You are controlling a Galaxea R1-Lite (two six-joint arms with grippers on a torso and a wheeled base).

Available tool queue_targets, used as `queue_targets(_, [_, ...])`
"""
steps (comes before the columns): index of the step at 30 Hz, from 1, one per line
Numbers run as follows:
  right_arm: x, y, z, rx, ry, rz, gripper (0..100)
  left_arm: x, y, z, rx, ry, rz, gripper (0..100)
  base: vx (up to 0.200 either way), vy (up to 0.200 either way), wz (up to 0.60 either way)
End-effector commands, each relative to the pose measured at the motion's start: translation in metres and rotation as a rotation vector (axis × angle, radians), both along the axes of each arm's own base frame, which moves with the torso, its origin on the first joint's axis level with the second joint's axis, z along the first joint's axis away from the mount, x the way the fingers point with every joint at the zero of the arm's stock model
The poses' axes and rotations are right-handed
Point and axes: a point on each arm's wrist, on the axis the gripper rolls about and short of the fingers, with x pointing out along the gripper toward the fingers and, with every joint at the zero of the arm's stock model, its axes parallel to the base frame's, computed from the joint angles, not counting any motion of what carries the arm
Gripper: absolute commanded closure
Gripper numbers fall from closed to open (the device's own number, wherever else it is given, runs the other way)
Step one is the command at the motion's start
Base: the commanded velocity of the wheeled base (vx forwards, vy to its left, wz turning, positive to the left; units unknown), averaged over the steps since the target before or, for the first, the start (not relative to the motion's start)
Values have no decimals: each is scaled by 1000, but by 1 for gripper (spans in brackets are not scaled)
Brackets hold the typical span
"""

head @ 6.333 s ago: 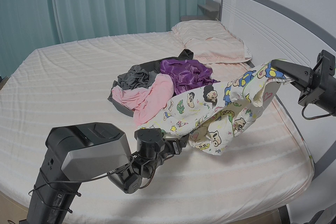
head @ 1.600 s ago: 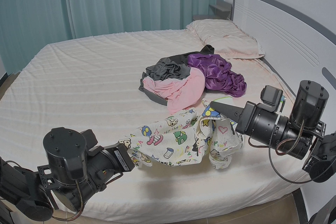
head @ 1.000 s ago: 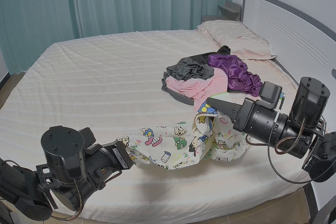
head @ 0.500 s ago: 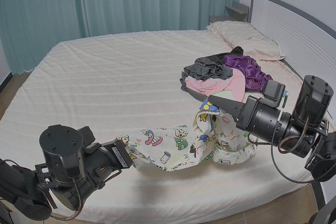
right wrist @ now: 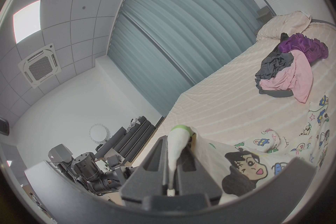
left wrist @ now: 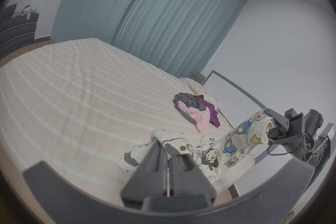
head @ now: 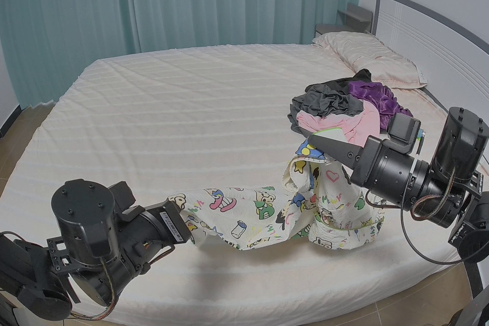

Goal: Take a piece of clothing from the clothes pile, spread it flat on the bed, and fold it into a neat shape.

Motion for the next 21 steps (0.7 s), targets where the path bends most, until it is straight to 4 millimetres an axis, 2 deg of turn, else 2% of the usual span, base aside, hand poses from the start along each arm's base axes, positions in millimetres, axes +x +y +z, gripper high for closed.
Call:
queue_targets(1, [0, -10, 6, 5, -7, -31, 100, -1, 2, 2, -10, -7, 0, 100, 0, 0, 0])
queue_targets(7, [0, -22, 7, -10, 16, -60, 100, -1, 3, 1, -3, -2, 3, 100, 0, 0, 0])
queue_targets(14, [-14, -34, 8, -2, 20, -65, 100, -6, 5, 1, -3, 0, -4, 100, -200, 0, 0])
queue_targets(21, [-31, -45, 17, 12, 11, -48, 100, -19, 11, 11, -35, -32, -31, 100, -200, 0, 0])
